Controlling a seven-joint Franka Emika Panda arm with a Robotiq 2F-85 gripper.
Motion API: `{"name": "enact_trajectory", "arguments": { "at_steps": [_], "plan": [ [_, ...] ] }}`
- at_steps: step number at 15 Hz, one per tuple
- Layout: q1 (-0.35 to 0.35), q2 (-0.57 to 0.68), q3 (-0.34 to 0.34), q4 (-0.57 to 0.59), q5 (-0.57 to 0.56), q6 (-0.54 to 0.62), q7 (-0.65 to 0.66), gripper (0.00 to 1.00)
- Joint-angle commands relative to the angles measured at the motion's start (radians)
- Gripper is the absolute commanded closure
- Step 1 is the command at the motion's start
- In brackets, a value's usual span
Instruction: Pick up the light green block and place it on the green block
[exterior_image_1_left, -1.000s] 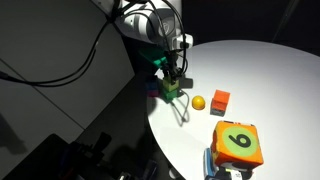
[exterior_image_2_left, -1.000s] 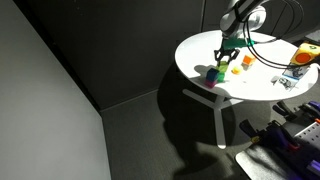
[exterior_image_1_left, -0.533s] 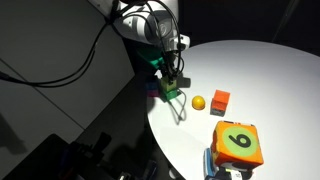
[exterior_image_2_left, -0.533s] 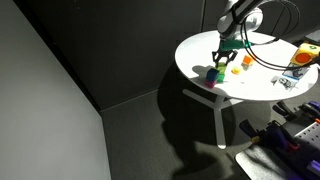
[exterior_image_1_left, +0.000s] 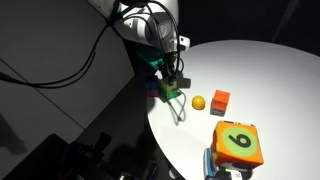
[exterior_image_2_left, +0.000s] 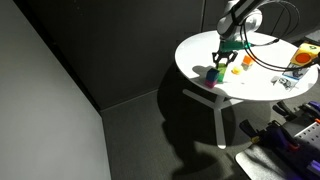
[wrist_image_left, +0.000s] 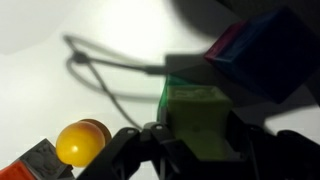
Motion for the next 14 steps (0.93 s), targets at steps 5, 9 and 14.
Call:
{"name": "enact_trajectory", "arguments": {
  "at_steps": [5,9,14],
  "plan": [
    [0.007,0.003,-0.012,0.024,0.006,-0.041,0.012,0.00],
    [-0.010,-0.020,0.004,0.007,0.023,-0.028,-0.015,0.00],
    [-0.046,-0.062,0.039,-0.017,0.084,0.006,-0.074,0.00]
  ]
}}
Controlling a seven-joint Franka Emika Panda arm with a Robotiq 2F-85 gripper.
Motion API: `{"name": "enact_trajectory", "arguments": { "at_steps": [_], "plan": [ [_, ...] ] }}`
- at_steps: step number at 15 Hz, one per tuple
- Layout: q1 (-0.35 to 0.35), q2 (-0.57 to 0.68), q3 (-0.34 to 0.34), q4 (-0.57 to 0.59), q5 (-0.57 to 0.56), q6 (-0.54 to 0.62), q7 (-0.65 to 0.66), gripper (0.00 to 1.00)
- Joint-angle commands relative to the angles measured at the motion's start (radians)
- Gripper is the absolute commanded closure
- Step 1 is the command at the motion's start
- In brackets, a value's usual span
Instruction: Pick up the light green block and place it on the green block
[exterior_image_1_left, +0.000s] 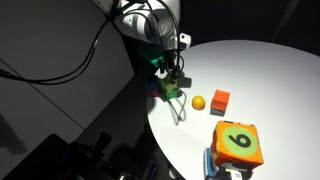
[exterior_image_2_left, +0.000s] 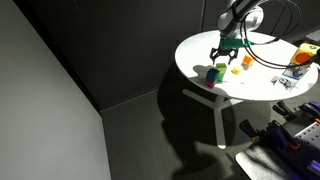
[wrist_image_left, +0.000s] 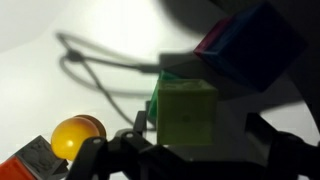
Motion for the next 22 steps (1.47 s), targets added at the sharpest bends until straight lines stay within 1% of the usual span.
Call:
{"name": "enact_trajectory", "arguments": {
  "at_steps": [1,4,10,16,19,22],
  "plan": [
    [-0.034,-0.055,0.028,-0.020,0.050,0.002,-0.058,0.00],
    [-0.040,-0.085,0.027,-0.032,0.058,0.003,-0.074,0.00],
    [-0.041,-0.154,0.012,-0.088,0.028,0.000,-0.113,0.00],
    [-0.049,-0.264,0.006,-0.199,0.005,-0.030,-0.200,0.00],
    [-0.049,-0.324,-0.003,-0.258,-0.026,-0.056,-0.230,0.00],
    [-0.042,-0.383,-0.019,-0.310,-0.082,-0.084,-0.232,0.00]
  ]
}}
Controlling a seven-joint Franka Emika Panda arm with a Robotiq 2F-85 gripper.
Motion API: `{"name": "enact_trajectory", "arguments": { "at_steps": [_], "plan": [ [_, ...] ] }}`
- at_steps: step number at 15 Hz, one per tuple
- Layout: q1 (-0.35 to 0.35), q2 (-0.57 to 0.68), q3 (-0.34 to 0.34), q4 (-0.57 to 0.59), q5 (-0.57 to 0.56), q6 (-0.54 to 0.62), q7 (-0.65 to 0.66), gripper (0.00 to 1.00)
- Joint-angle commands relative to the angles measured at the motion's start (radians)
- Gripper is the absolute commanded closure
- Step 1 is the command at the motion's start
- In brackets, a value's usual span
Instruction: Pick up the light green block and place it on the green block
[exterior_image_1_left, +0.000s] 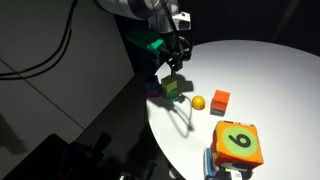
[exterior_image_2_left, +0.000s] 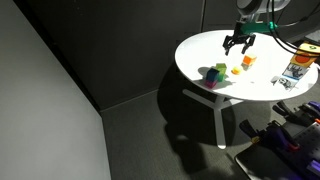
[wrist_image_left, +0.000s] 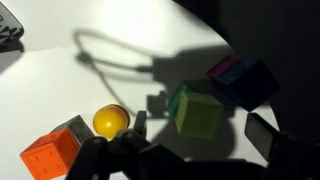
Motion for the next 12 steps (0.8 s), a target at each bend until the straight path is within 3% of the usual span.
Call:
{"name": "enact_trajectory", "arguments": {
  "at_steps": [1,8,12],
  "plan": [
    [-0.001,-0.104,-0.016,-0.089,-0.070,-0.043,-0.017,0.00],
    [0.003,-0.234,-0.042,-0.202,-0.224,-0.055,0.023,0.00],
    [-0.013,-0.312,-0.034,-0.262,-0.201,-0.034,0.000,0.00]
  ]
}}
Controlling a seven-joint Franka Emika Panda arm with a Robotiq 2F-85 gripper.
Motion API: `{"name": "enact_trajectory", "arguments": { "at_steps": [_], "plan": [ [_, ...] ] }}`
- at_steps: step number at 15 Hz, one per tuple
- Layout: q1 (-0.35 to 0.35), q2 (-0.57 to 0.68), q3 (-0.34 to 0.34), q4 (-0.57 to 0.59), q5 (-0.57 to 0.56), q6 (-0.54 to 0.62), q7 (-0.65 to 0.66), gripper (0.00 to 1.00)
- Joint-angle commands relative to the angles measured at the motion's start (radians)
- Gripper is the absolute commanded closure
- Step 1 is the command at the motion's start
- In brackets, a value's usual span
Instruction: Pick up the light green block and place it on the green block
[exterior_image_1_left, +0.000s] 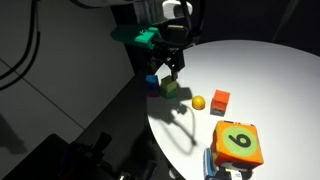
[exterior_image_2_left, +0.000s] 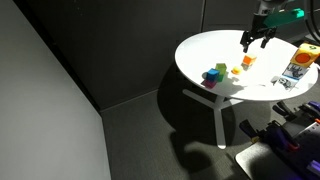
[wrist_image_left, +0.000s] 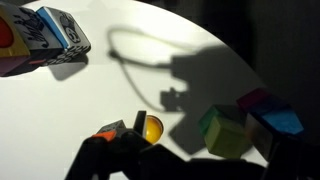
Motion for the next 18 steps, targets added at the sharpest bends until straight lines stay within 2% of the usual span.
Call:
{"name": "enact_trajectory", "arguments": {
  "at_steps": [1,5,11,12,13,18],
  "plan": [
    [-0.016,-0.103,0.005,-0.075,0.008,0.010,-0.008,0.00],
    [-0.026,-0.167,0.008,-0.113,0.039,0.013,-0.036,0.00],
    [-0.031,-0.222,0.008,-0.136,0.107,-0.085,-0.099,0.00],
    [-0.031,-0.225,0.007,-0.136,0.106,-0.112,-0.092,0.00],
    [-0.028,-0.188,0.012,-0.117,0.086,-0.071,-0.066,0.00],
    [-0.029,-0.197,0.012,-0.120,0.090,-0.097,-0.067,0.00]
  ]
}}
